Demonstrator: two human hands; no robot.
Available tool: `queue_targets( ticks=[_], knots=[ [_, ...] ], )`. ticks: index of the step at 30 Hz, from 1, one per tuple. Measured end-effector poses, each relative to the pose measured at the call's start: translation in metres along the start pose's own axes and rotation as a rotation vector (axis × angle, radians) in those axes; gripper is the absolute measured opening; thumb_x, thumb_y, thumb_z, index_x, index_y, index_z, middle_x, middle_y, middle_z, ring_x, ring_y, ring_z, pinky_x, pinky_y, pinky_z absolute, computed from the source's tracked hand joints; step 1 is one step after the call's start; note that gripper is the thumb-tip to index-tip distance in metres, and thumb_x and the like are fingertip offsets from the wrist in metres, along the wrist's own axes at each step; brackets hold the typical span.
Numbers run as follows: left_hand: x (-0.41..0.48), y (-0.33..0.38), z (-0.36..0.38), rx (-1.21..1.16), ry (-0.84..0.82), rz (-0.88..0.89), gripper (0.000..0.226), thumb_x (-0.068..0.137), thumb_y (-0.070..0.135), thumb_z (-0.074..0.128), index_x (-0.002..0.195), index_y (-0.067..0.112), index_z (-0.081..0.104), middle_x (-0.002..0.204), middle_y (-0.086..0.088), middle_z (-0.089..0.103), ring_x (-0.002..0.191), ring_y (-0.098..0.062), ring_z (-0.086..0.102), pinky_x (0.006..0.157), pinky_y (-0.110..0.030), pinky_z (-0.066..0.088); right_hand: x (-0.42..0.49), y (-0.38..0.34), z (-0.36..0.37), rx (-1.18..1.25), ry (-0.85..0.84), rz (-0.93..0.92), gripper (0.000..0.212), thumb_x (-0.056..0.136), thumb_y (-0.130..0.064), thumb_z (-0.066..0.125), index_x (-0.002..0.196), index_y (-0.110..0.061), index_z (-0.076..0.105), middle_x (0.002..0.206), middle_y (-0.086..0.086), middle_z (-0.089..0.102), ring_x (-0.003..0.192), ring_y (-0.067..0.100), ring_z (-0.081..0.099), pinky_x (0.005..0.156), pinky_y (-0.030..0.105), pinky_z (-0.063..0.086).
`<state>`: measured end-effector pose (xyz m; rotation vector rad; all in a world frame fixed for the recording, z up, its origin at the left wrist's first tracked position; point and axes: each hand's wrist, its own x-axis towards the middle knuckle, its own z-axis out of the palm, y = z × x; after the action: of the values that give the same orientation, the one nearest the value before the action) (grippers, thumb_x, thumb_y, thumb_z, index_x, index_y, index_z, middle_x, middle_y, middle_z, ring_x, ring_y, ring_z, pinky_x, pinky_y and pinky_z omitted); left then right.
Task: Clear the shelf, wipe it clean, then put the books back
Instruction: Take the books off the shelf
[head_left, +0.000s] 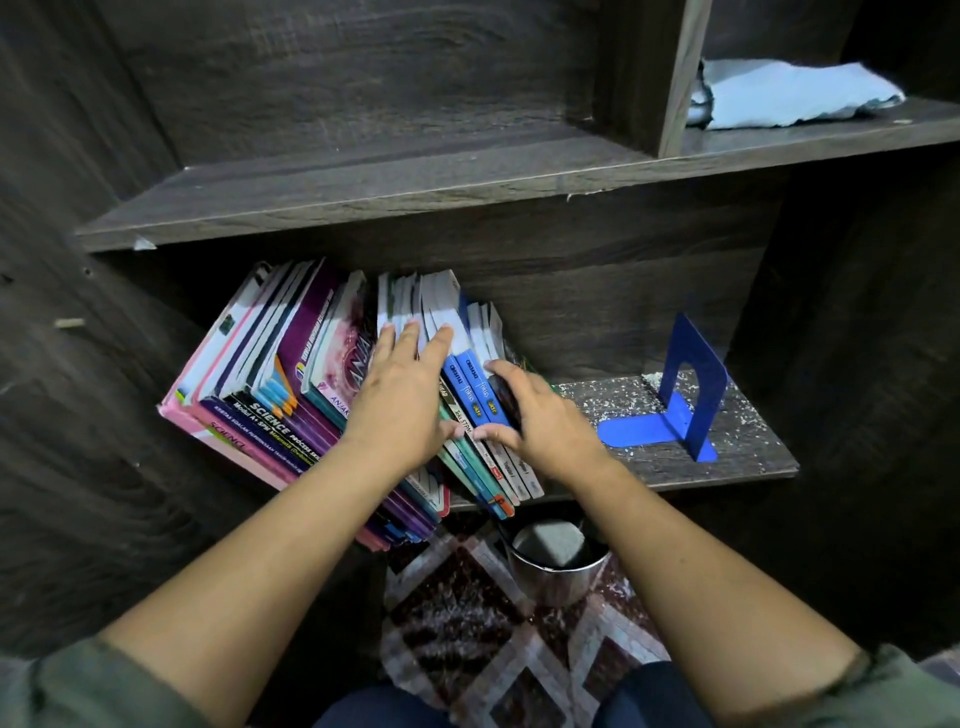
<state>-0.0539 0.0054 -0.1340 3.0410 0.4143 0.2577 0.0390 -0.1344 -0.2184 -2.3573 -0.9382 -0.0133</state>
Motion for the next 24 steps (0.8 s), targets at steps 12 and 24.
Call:
queue_targets(
  ticks=[12, 24],
  knots=[
    [0.004, 0.003, -0.002, 0.019, -0.008, 0.008, 0.109, 0.075, 0.036, 0.081, 0.153, 0.038, 0.004, 0.16, -0.009, 0.008, 0.148, -0.03, 0.0, 0.117, -0.045, 0.019, -0.007, -0.007, 0.039, 0.076, 0.285, 0.388, 0.098, 0.075, -0.058, 0.068, 0.152, -0.024, 0.018, 0.143, 0.002, 0.049, 0.128, 0.024, 0.048, 0.1, 0.041, 0.044],
    [0.003, 0.003, -0.005, 0.161, -0.037, 0.035, 0.113, 0.078, 0.05, 0.073, 0.151, 0.033, -0.012, 0.159, -0.015, 0.01, 0.148, -0.034, 0.004, 0.118, -0.052, 0.011, -0.004, 0.004, 0.035, 0.135, 0.27, 0.418, 0.063, 0.081, -0.041, 0.07, 0.131, -0.01, 0.045, 0.119, 0.012, 0.061, 0.107, 0.034, 0.059, 0.088, 0.036, 0.044]
  ],
)
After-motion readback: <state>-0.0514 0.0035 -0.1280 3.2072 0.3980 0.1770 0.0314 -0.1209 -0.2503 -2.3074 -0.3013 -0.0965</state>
